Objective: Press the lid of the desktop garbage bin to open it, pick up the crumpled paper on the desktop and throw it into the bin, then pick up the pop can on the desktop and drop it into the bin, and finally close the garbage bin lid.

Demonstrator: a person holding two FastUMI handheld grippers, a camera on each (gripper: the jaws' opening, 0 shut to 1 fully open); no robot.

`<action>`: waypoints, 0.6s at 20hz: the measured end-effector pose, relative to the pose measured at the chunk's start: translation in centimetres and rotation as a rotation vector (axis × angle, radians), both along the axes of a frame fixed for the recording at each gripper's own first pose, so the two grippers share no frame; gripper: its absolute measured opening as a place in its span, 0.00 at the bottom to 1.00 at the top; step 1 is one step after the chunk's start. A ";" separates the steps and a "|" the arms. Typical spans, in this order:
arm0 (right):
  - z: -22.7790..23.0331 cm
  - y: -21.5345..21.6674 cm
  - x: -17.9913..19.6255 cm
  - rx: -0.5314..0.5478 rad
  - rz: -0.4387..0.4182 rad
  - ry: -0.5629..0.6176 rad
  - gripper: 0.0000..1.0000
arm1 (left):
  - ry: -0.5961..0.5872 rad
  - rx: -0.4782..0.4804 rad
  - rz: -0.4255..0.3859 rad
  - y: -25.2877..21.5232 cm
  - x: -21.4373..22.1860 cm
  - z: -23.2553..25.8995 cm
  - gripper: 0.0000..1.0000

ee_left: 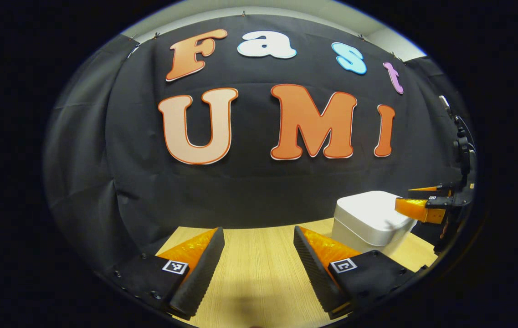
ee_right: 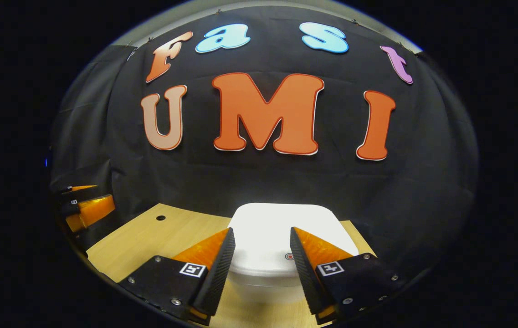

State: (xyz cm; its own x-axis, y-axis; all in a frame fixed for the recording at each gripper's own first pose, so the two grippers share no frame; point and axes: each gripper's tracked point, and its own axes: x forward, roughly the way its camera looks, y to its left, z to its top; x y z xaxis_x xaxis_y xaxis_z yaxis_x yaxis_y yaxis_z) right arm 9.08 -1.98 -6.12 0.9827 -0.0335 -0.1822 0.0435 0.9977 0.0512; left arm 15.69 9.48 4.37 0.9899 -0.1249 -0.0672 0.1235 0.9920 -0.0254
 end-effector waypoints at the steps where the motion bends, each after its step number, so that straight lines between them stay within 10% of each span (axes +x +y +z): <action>1: 0.1 0.5 -0.1 -0.007 0.007 -0.016 0.76 | -0.035 -0.003 0.004 0.2 -0.1 0.9 0.98; 12: 0.6 3.4 -1.0 -0.038 0.035 -0.084 0.85 | -0.170 -0.022 0.076 1.6 -1.2 3.2 0.97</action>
State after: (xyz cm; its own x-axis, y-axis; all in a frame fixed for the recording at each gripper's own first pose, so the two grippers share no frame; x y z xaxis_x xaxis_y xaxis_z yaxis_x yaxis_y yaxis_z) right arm 8.04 1.40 -5.53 0.9951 -0.0041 -0.0986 0.0056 0.9999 0.0156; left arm 14.50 11.10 7.60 0.9934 -0.0491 0.1034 0.0526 0.9981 -0.0321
